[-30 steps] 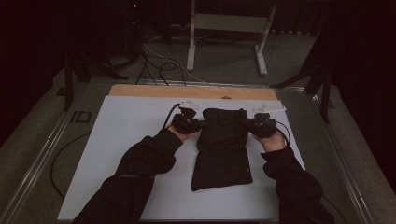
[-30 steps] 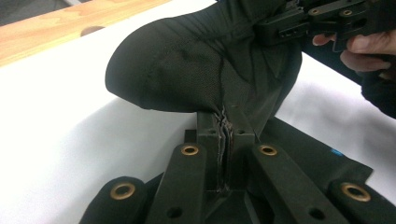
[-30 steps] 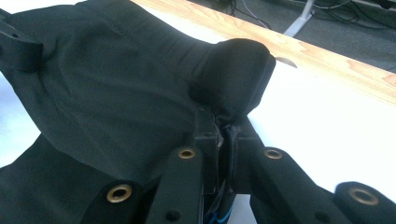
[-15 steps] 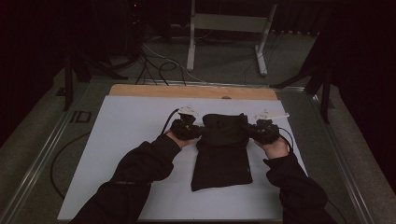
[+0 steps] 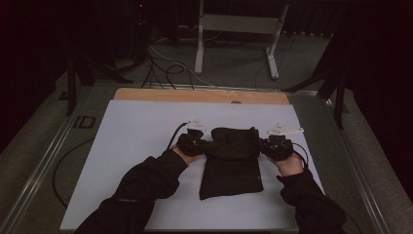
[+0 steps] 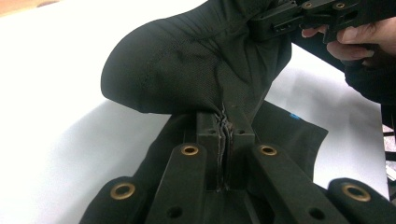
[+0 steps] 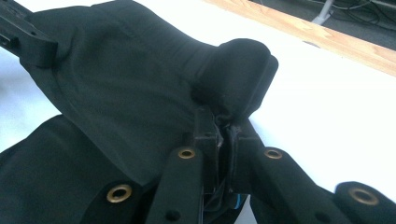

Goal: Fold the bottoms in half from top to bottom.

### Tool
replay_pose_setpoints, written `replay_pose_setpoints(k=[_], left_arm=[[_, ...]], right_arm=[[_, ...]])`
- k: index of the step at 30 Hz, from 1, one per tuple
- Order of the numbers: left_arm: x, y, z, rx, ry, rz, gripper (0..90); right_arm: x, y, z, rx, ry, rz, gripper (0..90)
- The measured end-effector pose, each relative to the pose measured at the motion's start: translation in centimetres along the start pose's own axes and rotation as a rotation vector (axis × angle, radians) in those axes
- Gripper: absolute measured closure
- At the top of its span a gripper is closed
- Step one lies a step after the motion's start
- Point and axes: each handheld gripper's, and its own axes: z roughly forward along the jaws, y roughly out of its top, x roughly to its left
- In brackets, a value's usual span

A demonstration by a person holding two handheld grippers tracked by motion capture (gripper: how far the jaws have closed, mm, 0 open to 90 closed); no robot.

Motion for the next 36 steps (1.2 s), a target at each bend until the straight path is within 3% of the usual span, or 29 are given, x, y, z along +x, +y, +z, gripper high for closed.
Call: replay_pose_setpoints(k=[8, 12, 20, 27, 36], left_arm=[[-1.4, -0.9, 0.0, 0.013, 0.026, 0.048, 87.8], [-1.9, -1.5, 0.1, 0.010, 0.019, 0.047, 87.7], [-2.5, -3.3, 0.5, 0.012, 0.005, 0.022, 87.7], [-3.3, -4.2, 0.5, 0.024, 0.003, 0.041, 87.6], [-3.9, -5.5, 0.5, 0.041, 0.008, 0.032, 87.6]], right_arm=[[0.9, -1.3, -0.1, 0.010, 0.009, -0.019, 84.9], [1.1, -1.7, -0.1, 0.016, 0.023, -0.037, 84.9], [1.8, -3.1, 0.1, 0.045, 0.049, -0.015, 84.8], [2.3, -3.9, 0.0, 0.073, 0.064, -0.027, 84.8], [2.7, -4.8, -0.1, 0.094, 0.077, -0.013, 84.7]])
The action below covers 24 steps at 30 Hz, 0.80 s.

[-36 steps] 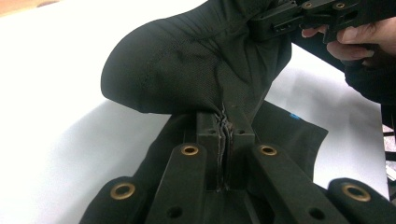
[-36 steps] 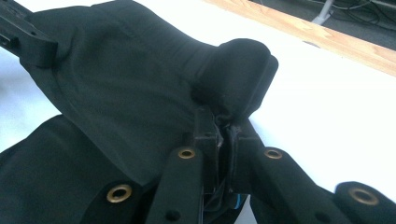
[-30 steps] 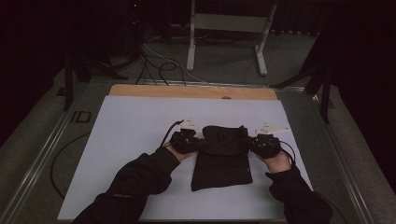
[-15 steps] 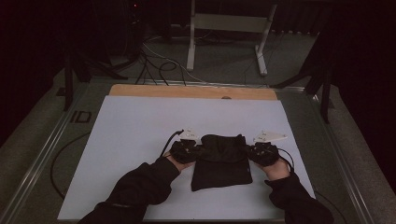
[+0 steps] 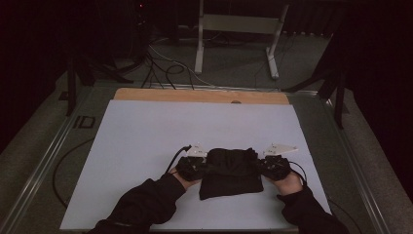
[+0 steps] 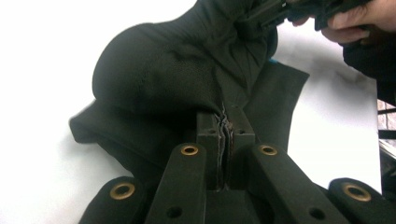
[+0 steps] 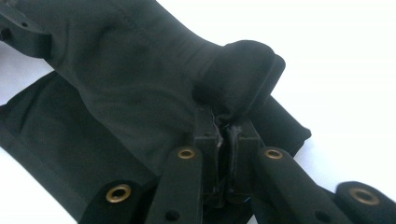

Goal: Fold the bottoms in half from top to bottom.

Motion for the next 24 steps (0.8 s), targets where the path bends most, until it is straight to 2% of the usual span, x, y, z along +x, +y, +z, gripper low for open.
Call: replay_pose_setpoints(k=[6, 15, 19, 24], left_arm=[[0.2, -1.0, 0.0, 0.027, 0.002, -0.016, 87.6], [-0.2, -1.8, 0.1, 0.033, -0.014, -0.025, 87.6], [-0.4, -2.0, 0.5, 0.049, -0.030, -0.026, 87.6], [-0.1, -2.4, 0.8, 0.070, -0.029, -0.026, 87.6]], right_arm=[[0.2, -0.4, 0.1, 0.019, 0.010, -0.007, 84.6], [0.7, -0.8, 0.1, 0.041, 0.004, -0.028, 84.6], [0.6, -1.1, 0.2, 0.050, 0.007, -0.016, 84.6], [0.7, -1.3, 0.6, 0.074, 0.006, -0.013, 84.6]])
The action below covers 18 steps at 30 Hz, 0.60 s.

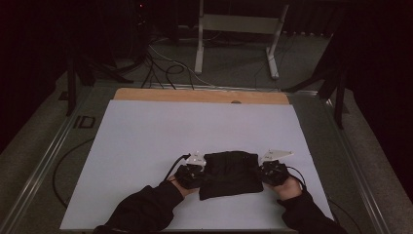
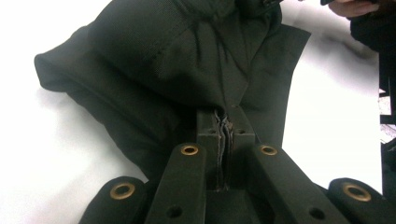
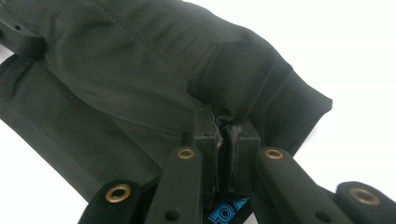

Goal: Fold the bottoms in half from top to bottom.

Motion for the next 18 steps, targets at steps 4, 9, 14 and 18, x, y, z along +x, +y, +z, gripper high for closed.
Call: replay_pose_setpoints(k=[4, 9, 14, 18], left_arm=[[0.7, -0.4, 0.1, 0.015, 0.001, -0.006, 87.6], [1.0, -0.4, 0.1, 0.024, 0.008, 0.002, 87.6], [1.0, -0.5, 0.1, 0.031, 0.025, 0.035, 87.5], [1.3, -0.6, 0.1, 0.026, 0.014, 0.030, 87.5]], right_arm=[[0.2, 0.0, 0.0, 0.008, 0.014, 0.014, 84.5], [0.7, -0.1, 0.0, 0.014, 0.014, -0.009, 84.5], [0.7, -0.3, 0.1, 0.020, 0.017, 0.000, 84.5], [0.8, -0.3, 0.2, 0.024, 0.011, 0.004, 84.3]])
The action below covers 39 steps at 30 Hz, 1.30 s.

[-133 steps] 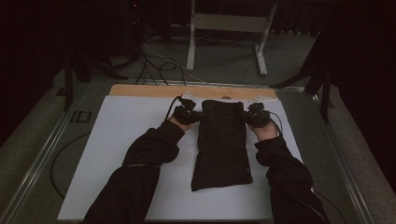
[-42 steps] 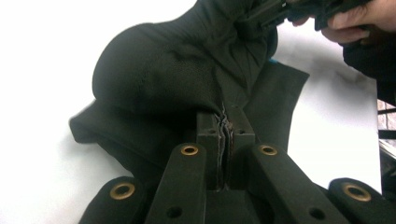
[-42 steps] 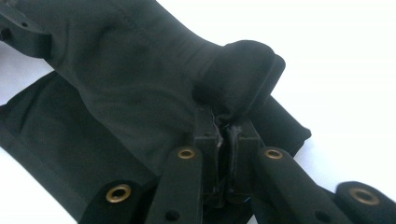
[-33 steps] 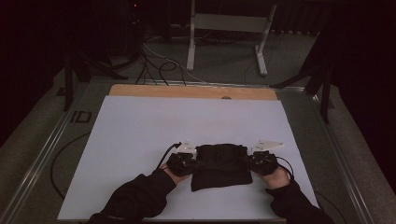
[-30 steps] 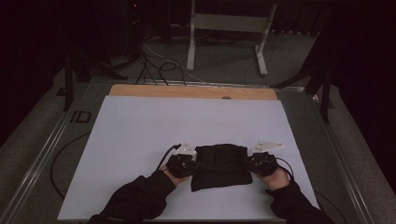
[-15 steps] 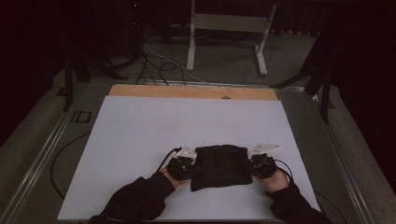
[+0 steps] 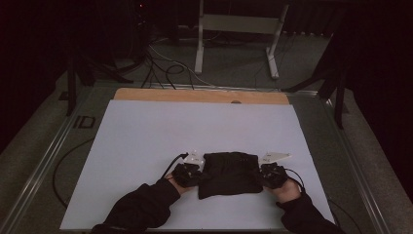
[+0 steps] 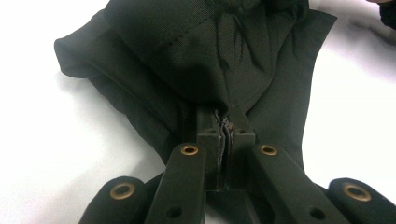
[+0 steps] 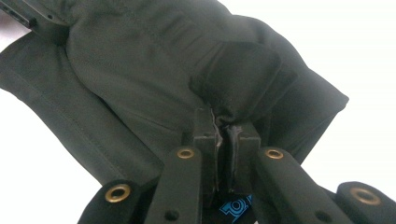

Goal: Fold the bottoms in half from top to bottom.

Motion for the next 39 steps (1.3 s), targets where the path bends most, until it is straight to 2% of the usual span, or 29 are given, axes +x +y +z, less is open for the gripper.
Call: replay_pose_setpoints(k=[3, 9, 12, 16, 17, 18, 19, 22, 24, 25, 26, 27, 28, 30, 31, 34, 35, 36, 38, 39], left_arm=[[0.1, 0.0, 0.2, 0.007, -0.012, -0.004, 87.4], [0.6, -0.2, 0.2, -0.003, -0.049, -0.031, 86.6], [0.5, -0.1, 0.2, -0.001, -0.045, -0.026, 85.8], [0.3, 0.1, 0.0, 0.003, -0.042, -0.020, 77.8], [0.3, 0.1, -0.2, 0.000, -0.055, -0.022, 77.8], [0.4, 0.1, -0.3, -0.014, -0.072, -0.028, 75.2], [0.5, 0.1, -0.6, -0.020, -0.073, -0.025, 72.0], [0.7, 0.3, -1.7, -0.047, -0.076, -0.038, 65.2], [0.7, 0.7, -2.6, -0.068, -0.069, -0.037, 63.4], [0.6, 1.0, -3.3, -0.089, -0.062, -0.033, 63.2], [0.6, 1.0, -3.3, -0.089, -0.062, -0.033, 63.2], [0.6, 1.2, -3.6, -0.098, -0.045, -0.027, 63.2], [0.5, 1.4, -3.9, -0.104, -0.028, -0.016, 64.6], [0.3, 1.9, -4.4, -0.113, 0.013, 0.005, 65.4], [0.4, 2.2, -4.6, -0.120, 0.030, 0.008, 69.2], [0.6, 2.9, -5.1, -0.137, 0.072, 0.016, 72.7], [0.8, 3.4, -5.3, -0.143, 0.090, 0.022, 76.6], [0.8, 3.4, -5.3, -0.143, 0.090, 0.022, 78.6], [1.2, 3.8, -5.2, -0.133, 0.120, 0.023, 80.2], [1.5, 3.9, -5.1, -0.129, 0.126, 0.014, 85.2]], right_arm=[[0.0, 0.0, 0.1, 0.003, -0.004, -0.007, 84.0], [-0.1, -0.2, 0.2, 0.003, -0.004, 0.011, 81.9], [-0.1, -0.1, 0.2, 0.002, -0.004, 0.013, 80.4], [-0.2, 0.1, -0.2, 0.006, -0.002, 0.016, 78.3], [-0.2, 0.1, -0.2, 0.006, -0.002, 0.016, 78.3], [-0.2, 0.1, -0.3, 0.010, -0.002, 0.014, 76.0], [-0.2, 0.2, -0.7, 0.014, -0.007, 0.013, 71.0], [-0.5, 0.3, -1.3, 0.006, -0.007, 0.016, 65.4], [-0.6, 0.4, -1.6, 0.003, -0.018, 0.016, 64.8], [-0.8, 0.6, -2.2, -0.016, -0.035, 0.018, 64.3], [-0.8, 0.6, -2.2, -0.016, -0.035, 0.018, 64.3], [-0.9, 0.7, -2.5, -0.026, -0.041, 0.016, 64.1], [-1.1, 1.2, -3.0, -0.040, -0.068, 0.003, 66.4], [-1.2, 1.4, -3.2, -0.046, -0.077, 0.001, 67.6], [-1.5, 2.0, -3.5, -0.058, -0.095, -0.013, 72.8], [-1.8, 2.5, -3.6, -0.070, -0.108, -0.017, 75.4], [-2.1, 3.1, -3.7, -0.074, -0.117, -0.024, 79.1], [-2.1, 3.1, -3.7, -0.074, -0.117, -0.024, 79.1], [-2.5, 3.6, -3.6, -0.079, -0.117, -0.023, 83.9], [-2.6, 3.7, -3.5, -0.080, -0.118, -0.024, 86.5]])
